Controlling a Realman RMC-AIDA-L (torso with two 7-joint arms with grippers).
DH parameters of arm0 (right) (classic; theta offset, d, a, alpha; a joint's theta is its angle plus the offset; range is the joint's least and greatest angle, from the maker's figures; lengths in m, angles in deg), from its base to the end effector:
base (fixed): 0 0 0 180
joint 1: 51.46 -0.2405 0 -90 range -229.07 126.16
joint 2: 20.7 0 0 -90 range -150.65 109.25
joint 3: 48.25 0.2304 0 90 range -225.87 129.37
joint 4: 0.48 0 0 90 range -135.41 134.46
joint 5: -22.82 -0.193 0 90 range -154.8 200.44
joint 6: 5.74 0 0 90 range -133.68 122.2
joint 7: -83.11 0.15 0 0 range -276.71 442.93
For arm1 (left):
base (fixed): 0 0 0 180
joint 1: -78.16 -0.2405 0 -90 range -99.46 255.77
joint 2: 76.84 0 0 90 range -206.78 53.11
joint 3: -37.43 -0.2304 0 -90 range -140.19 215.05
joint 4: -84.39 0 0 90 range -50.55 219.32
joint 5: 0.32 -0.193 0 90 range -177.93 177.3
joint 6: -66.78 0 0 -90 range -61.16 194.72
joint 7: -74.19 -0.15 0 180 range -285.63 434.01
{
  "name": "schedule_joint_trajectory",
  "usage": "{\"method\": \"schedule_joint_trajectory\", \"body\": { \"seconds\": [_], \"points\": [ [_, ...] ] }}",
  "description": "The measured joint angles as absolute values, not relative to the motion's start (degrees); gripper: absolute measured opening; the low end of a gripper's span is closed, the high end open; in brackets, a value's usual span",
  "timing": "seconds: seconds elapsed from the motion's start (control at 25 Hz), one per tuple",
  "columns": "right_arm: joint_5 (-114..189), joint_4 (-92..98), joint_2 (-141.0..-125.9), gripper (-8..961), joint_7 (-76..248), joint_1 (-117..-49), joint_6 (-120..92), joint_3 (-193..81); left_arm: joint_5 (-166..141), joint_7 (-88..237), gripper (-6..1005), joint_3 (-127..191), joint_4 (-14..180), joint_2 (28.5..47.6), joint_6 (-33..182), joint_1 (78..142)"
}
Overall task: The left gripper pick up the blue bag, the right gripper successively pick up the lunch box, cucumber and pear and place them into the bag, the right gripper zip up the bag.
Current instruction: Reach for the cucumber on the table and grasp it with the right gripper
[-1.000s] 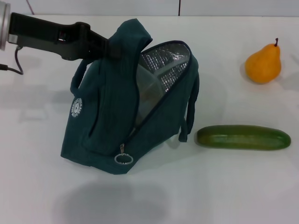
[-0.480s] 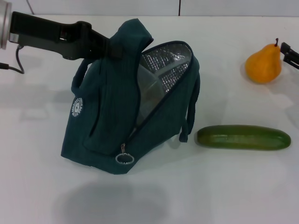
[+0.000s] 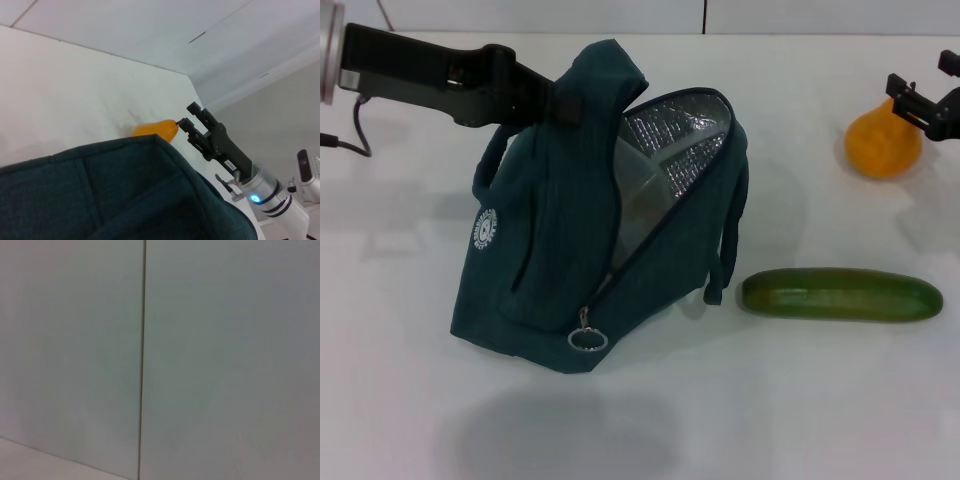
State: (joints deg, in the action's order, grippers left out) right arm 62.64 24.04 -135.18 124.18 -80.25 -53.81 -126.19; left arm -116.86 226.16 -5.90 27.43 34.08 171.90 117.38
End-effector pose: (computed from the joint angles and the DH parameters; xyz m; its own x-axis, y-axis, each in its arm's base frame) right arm 0.2567 0.3809 0.0236 0.7898 -0.0828 -0.6078 -0.5660 -0.4802 -0.6701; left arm -0.1607 0.3358 0.0895 0.3332 0.9047 0.2655 0.8949 -0.3921 0.2130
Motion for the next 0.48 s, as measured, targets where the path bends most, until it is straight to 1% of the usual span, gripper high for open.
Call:
{"method": "schedule_joint_trajectory", "body": {
  "seconds": [0.16,0.32,0.48],
  "points": [
    [62.64,23.45,-135.32,717,124.36,-80.35,-53.74,-126.18,-116.86,226.16,44,-5.90,27.44,34.08,171.90,117.60],
    [62.63,23.20,-135.74,677,124.36,-80.29,-53.39,-126.16,-116.86,226.15,44,-5.96,27.43,34.09,171.90,117.79],
    [62.63,23.08,-135.85,638,124.27,-80.30,-52.83,-126.13,-116.86,226.15,44,-5.99,27.47,34.06,171.90,117.90]
  ]
}}
